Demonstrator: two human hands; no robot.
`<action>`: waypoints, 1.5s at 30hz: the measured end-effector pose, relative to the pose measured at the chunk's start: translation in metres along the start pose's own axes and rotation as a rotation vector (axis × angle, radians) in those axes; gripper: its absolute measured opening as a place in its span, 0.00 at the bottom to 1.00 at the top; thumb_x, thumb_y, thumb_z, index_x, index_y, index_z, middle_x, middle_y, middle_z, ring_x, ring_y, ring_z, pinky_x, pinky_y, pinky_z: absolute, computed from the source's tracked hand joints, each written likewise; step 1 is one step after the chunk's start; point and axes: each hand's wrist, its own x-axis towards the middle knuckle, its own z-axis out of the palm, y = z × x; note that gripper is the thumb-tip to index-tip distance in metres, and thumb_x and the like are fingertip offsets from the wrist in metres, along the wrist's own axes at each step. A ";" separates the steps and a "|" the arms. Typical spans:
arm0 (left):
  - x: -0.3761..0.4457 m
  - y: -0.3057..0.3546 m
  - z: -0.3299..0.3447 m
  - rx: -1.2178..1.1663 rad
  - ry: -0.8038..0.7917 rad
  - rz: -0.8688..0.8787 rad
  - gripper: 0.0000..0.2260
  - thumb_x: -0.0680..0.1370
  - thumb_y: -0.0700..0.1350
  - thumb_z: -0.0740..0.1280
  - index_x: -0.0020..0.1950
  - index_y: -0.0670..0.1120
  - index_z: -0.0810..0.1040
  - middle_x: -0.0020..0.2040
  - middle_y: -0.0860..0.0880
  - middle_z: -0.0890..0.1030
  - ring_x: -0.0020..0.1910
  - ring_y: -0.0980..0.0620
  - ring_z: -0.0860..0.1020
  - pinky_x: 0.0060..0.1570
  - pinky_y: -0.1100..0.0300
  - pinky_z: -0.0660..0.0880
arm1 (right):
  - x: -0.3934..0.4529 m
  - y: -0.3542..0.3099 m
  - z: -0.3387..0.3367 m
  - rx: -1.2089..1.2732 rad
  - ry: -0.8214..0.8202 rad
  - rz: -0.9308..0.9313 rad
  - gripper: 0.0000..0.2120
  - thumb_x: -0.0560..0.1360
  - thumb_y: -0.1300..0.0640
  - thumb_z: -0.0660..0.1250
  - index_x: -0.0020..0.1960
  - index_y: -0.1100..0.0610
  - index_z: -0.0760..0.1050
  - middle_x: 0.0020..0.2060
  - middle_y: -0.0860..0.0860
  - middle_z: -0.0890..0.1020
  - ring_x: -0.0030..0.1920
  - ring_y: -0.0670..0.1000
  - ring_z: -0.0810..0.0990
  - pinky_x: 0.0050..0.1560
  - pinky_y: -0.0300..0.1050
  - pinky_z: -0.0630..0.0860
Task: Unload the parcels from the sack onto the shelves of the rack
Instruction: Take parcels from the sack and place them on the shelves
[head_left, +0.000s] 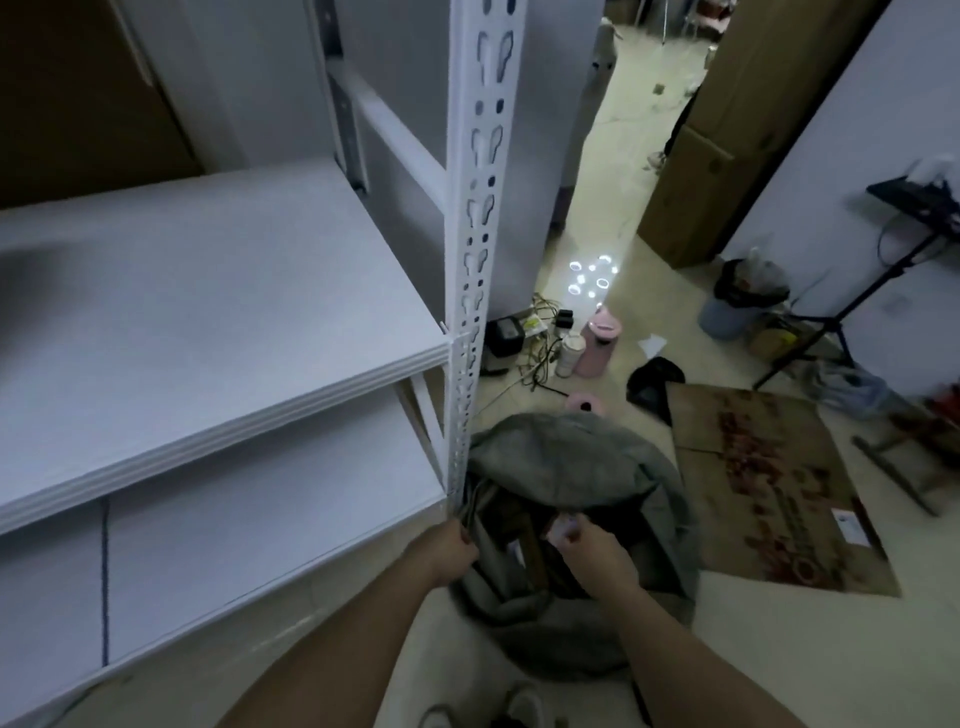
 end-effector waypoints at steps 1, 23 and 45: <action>0.013 -0.003 0.013 0.027 -0.028 0.006 0.08 0.80 0.47 0.60 0.41 0.51 0.65 0.44 0.50 0.71 0.44 0.51 0.72 0.40 0.62 0.65 | 0.010 0.014 0.008 -0.002 -0.013 0.014 0.08 0.80 0.54 0.57 0.43 0.54 0.70 0.45 0.54 0.77 0.44 0.54 0.75 0.47 0.48 0.72; 0.440 -0.138 0.280 0.641 -0.076 0.204 0.26 0.79 0.46 0.59 0.76 0.43 0.59 0.75 0.44 0.62 0.73 0.45 0.60 0.73 0.51 0.54 | 0.467 0.232 0.298 0.008 -0.226 0.066 0.32 0.76 0.45 0.61 0.75 0.55 0.57 0.67 0.56 0.72 0.64 0.56 0.74 0.64 0.51 0.71; 0.368 -0.115 0.222 0.506 -0.098 0.025 0.26 0.79 0.52 0.60 0.75 0.46 0.61 0.74 0.42 0.64 0.72 0.42 0.63 0.70 0.49 0.61 | 0.361 0.163 0.188 0.089 0.092 -0.096 0.14 0.82 0.52 0.58 0.66 0.50 0.72 0.59 0.49 0.78 0.56 0.51 0.77 0.48 0.45 0.74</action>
